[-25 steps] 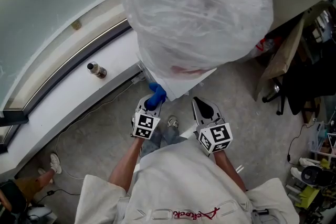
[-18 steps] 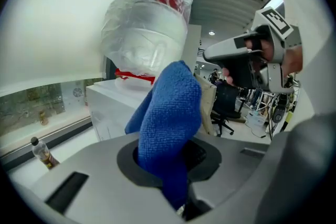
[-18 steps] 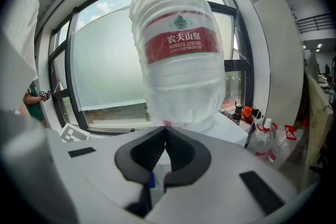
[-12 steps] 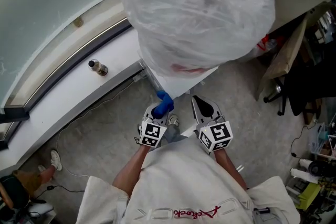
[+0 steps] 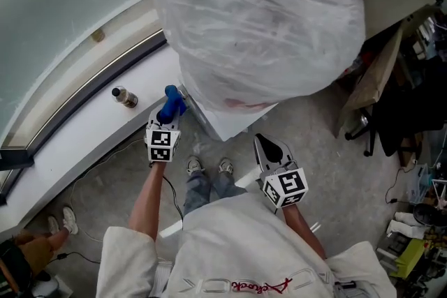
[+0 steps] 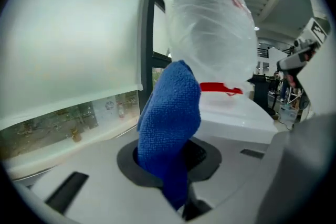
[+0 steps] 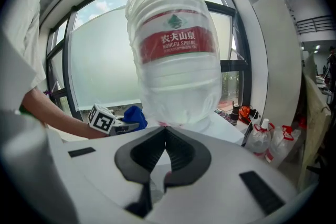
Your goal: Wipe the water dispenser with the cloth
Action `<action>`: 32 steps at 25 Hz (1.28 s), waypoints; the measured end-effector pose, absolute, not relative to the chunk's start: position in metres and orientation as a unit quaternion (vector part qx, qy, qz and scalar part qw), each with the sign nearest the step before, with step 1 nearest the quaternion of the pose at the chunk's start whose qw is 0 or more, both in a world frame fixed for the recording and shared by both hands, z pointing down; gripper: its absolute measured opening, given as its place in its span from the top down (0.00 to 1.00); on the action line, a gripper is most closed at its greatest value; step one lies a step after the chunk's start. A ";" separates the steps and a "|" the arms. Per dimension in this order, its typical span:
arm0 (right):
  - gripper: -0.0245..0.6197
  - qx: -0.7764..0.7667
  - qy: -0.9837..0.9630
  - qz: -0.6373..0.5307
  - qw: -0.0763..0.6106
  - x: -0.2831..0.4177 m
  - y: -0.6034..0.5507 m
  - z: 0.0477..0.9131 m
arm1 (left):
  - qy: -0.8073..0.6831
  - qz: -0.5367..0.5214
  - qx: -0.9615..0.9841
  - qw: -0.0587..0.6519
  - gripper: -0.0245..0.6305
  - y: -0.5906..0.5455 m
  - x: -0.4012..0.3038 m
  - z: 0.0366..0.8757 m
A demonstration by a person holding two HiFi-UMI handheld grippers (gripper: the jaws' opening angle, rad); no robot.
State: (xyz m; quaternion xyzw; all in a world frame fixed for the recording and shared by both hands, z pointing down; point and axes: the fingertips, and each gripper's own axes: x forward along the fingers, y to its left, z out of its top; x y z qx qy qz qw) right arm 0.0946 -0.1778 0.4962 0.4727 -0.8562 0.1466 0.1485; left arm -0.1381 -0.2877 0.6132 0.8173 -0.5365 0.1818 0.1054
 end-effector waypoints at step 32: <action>0.94 0.460 -0.860 0.151 0.162 0.085 -0.172 0.507 | -0.469 0.203 0.845 0.155 0.87 -0.254 -0.073 0.667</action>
